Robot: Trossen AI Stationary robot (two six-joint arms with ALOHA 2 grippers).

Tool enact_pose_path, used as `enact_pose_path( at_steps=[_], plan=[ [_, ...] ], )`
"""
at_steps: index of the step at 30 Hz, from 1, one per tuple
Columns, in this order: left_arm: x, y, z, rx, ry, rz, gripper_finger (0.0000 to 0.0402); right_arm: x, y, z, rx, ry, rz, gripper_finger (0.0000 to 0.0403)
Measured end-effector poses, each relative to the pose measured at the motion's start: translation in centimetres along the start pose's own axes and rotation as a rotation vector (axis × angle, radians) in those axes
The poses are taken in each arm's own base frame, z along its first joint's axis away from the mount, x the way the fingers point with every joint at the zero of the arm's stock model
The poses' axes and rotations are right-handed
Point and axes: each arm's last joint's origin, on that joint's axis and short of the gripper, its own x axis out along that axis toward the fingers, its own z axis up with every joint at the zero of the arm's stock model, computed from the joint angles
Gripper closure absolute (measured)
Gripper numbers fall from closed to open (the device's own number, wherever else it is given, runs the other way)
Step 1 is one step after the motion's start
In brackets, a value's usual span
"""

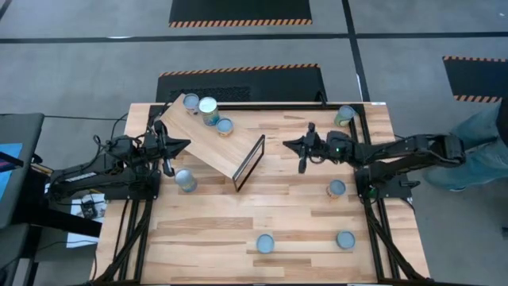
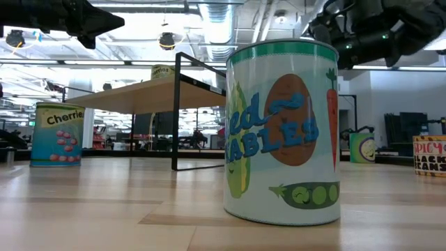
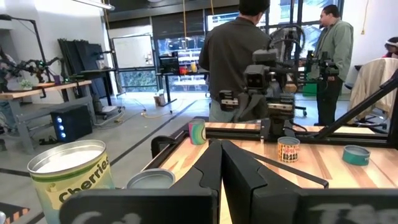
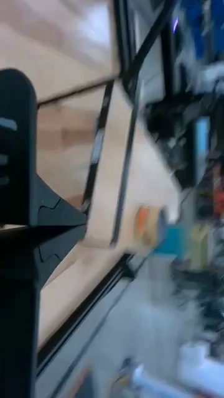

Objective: Pick and place cans onto a shelf
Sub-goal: Put the canned chicken soup on the shelf

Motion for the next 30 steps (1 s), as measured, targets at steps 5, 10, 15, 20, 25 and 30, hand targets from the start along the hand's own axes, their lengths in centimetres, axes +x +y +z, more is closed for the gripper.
enact_pose_path(
  at_steps=[5, 10, 15, 20, 25, 30],
  plan=[
    [0.0, 0.0, 0.0, 0.000, 0.000, 0.000, 0.0401, -0.7, -3.4, 1.9, 0.040, 0.228, -0.192, 0.0396],
    [0.0, 0.0, 0.0, -0.001, 0.000, 0.000, 0.0401, -2.1, -7.9, 4.2, 0.093, 0.463, -0.402, 0.0394],
    [0.0, 0.0, 0.0, -0.001, 0.000, 0.000, 0.0401, -3.6, -12.7, 4.2, 0.188, 0.658, -0.591, 0.0393],
    [0.1, 0.0, -0.2, -0.006, -0.034, 0.001, 0.0401, -4.7, -16.6, 3.2, 0.295, 0.795, -0.725, 0.0378],
    [0.4, -0.1, -1.0, -0.010, -0.073, 0.002, 0.0401, -4.8, -19.2, 1.8, 0.376, 0.875, -0.790, 0.0335],
    [0.4, 0.0, -1.0, -0.009, -0.080, 0.015, 0.0401, -4.1, -19.9, 1.4, 0.397, 0.951, -0.823, 0.0293]
  ],
)
